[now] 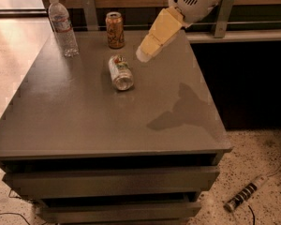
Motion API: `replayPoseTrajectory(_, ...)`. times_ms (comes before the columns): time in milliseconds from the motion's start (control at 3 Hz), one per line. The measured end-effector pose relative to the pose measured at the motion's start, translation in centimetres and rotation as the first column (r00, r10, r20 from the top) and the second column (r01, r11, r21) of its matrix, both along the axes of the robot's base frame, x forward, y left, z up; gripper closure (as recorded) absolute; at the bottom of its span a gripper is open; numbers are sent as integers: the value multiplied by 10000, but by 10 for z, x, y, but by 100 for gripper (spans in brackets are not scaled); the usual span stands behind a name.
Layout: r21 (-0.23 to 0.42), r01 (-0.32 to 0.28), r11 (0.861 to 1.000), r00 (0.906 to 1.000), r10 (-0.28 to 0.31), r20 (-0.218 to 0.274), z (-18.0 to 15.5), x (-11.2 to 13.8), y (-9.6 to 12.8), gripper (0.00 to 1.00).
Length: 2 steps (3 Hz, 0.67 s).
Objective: Place 7up can upright
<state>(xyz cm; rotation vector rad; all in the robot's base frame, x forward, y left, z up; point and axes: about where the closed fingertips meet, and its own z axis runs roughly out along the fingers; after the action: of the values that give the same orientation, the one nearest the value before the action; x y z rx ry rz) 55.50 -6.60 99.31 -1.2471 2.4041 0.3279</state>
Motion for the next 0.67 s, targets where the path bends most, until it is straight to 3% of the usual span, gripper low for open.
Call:
replayPoseTrajectory(333,-166,679,9976,9970,-684,-368,-8,21,12,0)
replayPoseTrajectory(667,-162,672,9976,9971,-677,-361,-8,21,12,0)
